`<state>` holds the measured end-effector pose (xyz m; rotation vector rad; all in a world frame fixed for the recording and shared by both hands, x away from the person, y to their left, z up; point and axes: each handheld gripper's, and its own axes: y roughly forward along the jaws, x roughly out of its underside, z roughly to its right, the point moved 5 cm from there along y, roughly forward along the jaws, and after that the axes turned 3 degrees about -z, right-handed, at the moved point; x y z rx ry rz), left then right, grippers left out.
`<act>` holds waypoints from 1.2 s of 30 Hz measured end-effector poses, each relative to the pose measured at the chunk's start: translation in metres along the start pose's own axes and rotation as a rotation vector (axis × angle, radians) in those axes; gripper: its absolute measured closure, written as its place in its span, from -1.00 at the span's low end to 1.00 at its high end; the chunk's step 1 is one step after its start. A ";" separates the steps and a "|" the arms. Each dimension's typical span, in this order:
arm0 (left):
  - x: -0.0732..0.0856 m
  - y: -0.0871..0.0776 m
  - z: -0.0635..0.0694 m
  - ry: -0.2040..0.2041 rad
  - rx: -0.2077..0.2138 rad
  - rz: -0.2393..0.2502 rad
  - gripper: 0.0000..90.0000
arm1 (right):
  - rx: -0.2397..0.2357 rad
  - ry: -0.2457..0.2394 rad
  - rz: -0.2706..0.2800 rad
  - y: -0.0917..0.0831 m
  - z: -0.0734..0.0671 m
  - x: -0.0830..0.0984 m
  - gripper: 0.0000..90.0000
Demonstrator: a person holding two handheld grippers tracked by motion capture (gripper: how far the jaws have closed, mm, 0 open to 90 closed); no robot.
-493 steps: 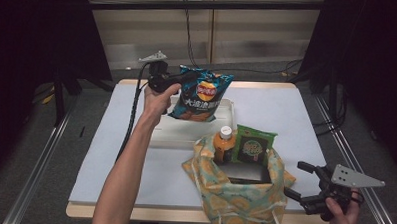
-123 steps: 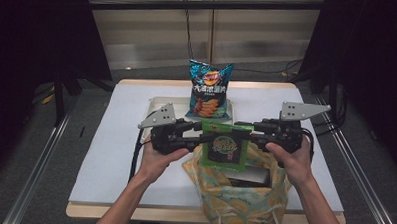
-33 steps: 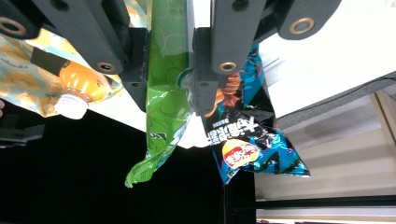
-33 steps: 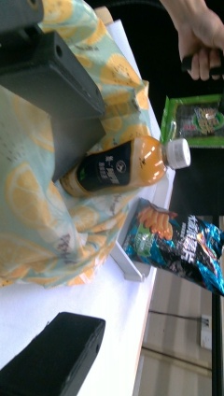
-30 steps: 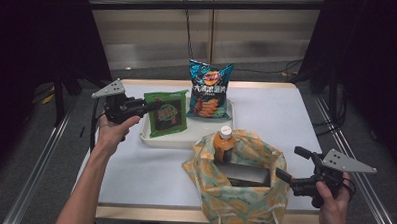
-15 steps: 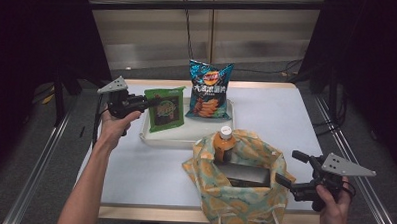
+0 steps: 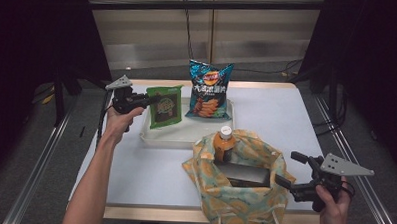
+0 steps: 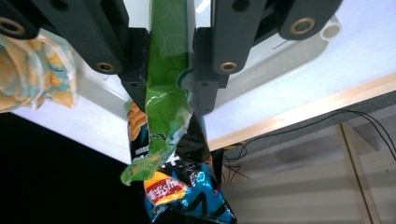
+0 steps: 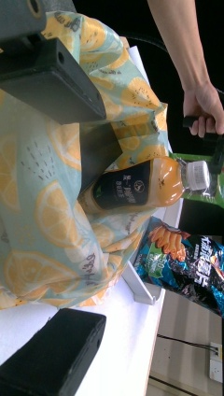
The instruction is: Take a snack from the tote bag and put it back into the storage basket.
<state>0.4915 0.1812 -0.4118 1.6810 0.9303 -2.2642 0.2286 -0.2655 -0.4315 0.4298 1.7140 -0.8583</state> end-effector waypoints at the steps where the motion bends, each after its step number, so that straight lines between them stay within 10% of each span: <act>1: 0.000 0.000 0.000 0.000 0.000 0.000 0.63 | 0.000 0.000 0.000 0.000 0.000 0.000 -0.93; 25: 0.007 0.042 -0.030 -0.027 -0.041 -0.076 0.62 | 0.004 0.000 0.012 -0.003 0.001 0.000 -0.94; 36: 0.011 0.053 -0.047 -0.040 -0.123 -0.105 0.53 | -0.012 -0.005 0.006 -0.002 -0.001 0.001 -0.93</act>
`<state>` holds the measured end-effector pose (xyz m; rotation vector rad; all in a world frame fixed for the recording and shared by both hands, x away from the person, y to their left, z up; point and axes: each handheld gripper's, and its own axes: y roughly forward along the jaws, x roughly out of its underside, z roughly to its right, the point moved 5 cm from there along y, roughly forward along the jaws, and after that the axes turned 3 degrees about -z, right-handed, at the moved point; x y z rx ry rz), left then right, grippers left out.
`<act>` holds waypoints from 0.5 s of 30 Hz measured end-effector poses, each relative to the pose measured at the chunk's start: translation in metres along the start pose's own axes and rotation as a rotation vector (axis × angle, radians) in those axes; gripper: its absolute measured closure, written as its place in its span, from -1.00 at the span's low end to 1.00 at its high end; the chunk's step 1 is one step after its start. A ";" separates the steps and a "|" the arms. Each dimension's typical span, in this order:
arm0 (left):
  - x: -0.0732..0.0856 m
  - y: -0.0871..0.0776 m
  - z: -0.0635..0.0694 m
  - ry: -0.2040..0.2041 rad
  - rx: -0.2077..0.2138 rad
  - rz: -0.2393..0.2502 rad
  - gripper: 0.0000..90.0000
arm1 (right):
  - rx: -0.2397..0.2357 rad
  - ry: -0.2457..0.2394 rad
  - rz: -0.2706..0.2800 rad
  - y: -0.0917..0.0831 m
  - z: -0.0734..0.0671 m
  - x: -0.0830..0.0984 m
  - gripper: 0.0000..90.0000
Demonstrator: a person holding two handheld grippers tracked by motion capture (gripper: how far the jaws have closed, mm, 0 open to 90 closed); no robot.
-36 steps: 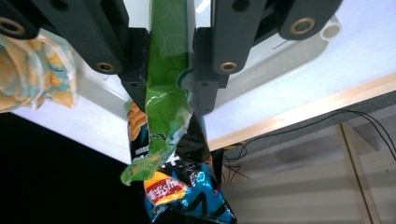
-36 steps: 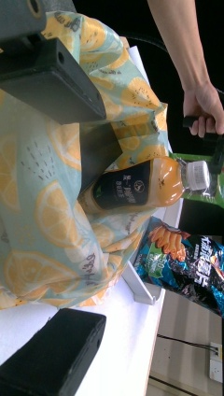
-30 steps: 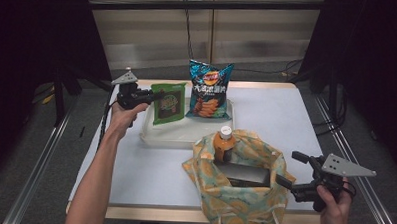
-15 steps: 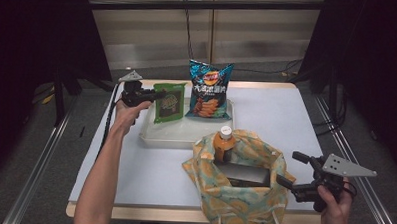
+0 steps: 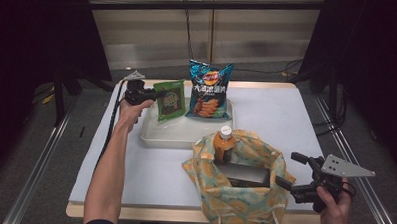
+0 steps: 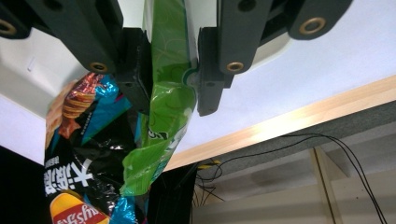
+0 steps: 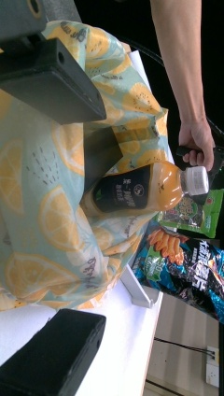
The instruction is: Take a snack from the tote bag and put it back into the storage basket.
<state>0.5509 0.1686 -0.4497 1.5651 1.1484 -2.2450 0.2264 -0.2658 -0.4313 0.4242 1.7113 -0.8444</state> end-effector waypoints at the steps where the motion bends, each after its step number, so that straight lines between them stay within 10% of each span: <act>1: 0.000 0.002 0.000 0.003 0.001 0.001 0.50 | -0.001 0.003 0.001 0.000 0.000 0.000 -0.93; 15: 0.002 0.010 -0.009 -0.080 -0.045 -0.019 0.20 | -0.004 0.001 -0.005 0.002 0.000 0.002 -0.93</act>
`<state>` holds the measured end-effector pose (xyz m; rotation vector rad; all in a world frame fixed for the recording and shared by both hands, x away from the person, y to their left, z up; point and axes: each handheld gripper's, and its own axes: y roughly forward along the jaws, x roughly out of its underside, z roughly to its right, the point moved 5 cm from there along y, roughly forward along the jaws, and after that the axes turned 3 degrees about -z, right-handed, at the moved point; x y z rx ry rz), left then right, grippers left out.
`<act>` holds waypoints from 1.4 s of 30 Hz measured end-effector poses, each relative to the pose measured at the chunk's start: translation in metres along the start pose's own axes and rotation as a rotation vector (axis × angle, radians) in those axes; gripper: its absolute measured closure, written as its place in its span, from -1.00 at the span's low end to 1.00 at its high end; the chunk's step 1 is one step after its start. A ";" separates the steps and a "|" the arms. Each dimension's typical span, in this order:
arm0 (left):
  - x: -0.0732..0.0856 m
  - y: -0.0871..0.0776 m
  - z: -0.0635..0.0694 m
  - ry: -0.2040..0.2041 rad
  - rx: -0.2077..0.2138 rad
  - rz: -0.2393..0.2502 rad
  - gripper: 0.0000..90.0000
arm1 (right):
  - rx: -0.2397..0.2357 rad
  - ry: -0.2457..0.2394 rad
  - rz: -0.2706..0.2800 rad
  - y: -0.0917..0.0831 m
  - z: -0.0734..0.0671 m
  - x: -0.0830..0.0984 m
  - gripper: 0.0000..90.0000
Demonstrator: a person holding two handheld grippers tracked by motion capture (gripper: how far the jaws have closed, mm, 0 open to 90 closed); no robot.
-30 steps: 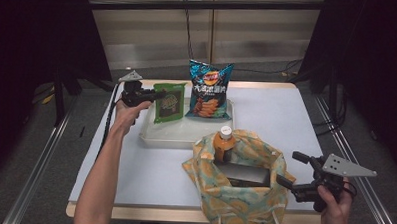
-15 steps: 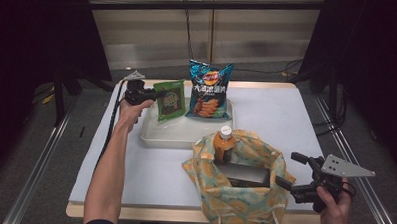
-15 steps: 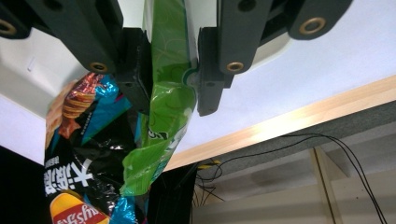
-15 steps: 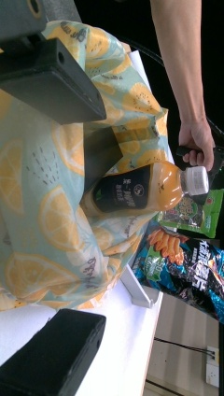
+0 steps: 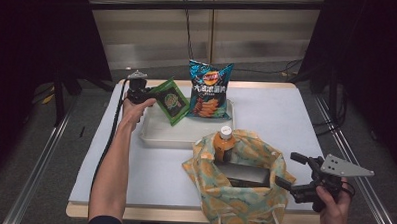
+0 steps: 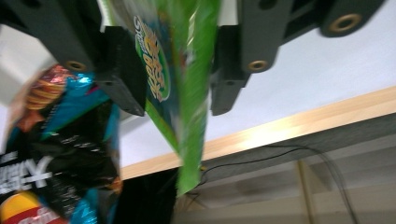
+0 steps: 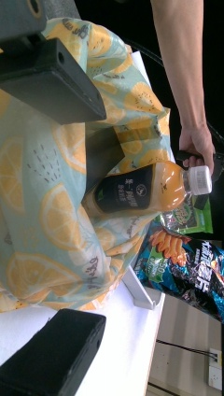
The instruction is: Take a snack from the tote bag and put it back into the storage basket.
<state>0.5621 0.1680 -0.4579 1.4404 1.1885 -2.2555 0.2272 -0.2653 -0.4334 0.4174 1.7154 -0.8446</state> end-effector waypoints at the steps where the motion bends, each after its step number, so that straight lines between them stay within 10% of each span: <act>1: 0.001 -0.002 -0.002 0.007 -0.016 -0.015 0.13 | 0.000 -0.003 0.000 0.000 0.000 0.000 -0.93; 12: -0.007 -0.024 -0.007 -0.022 -0.073 0.054 -0.39 | -0.007 -0.005 -0.001 0.001 -0.002 0.000 -0.93; 18: -0.004 -0.039 -0.006 -0.037 -0.045 0.077 -0.15 | -0.011 -0.005 -0.004 0.002 -0.002 0.000 -0.93; 28: 0.015 -0.041 0.031 0.012 0.137 0.027 1.00 | -0.011 -0.007 -0.004 0.002 -0.003 0.000 -0.93; 42: 0.063 -0.053 0.037 0.046 0.136 -0.115 1.00 | -0.012 -0.002 -0.009 0.004 -0.003 0.000 -0.93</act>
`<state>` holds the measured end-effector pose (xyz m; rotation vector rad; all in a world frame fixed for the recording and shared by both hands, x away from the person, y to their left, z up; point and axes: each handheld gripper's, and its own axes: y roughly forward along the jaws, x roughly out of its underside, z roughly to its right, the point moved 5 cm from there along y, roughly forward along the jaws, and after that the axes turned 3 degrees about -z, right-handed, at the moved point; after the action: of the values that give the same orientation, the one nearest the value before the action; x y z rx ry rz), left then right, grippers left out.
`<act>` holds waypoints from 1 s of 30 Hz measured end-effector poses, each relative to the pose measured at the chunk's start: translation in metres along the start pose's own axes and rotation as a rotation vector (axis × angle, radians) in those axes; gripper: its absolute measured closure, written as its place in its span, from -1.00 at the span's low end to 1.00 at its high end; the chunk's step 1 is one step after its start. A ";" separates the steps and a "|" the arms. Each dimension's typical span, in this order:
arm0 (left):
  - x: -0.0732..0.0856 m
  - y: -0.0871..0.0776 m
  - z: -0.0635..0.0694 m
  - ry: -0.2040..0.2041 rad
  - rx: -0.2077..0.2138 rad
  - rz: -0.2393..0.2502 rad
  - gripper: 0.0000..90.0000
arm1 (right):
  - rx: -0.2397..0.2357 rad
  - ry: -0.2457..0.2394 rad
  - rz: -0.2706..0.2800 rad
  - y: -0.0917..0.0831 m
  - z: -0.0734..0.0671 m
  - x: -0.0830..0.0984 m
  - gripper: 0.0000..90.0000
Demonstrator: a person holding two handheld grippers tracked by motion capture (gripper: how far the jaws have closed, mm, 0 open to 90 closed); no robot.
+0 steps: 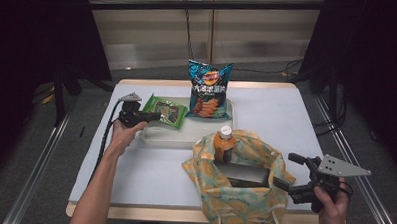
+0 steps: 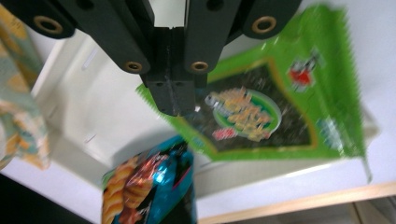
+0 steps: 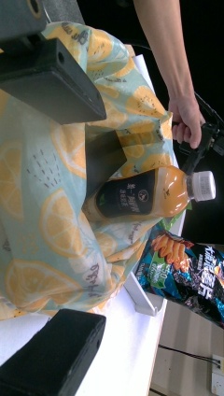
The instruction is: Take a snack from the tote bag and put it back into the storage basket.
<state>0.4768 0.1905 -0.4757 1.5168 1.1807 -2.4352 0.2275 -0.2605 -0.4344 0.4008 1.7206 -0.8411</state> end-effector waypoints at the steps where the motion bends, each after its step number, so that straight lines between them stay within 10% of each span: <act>1: 0.003 -0.002 -0.003 -0.009 -0.012 -0.005 1.00 | 0.001 -0.001 0.000 0.000 0.000 0.000 -0.93; 10: 0.018 -0.001 -0.020 -0.033 -0.052 -0.086 1.00 | 0.001 -0.003 -0.005 0.001 0.001 0.001 -0.94; 22: 0.006 0.000 -0.037 -0.077 -0.127 -0.078 1.00 | 0.000 0.003 -0.007 0.001 0.002 0.002 -0.94; 30: 0.007 0.003 -0.033 -0.063 -0.105 -0.111 1.00 | 0.004 0.007 -0.006 0.000 0.002 0.002 -0.94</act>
<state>0.4992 0.2108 -0.4906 1.3713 1.3918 -2.4246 0.2286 -0.2622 -0.4366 0.4018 1.7275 -0.8485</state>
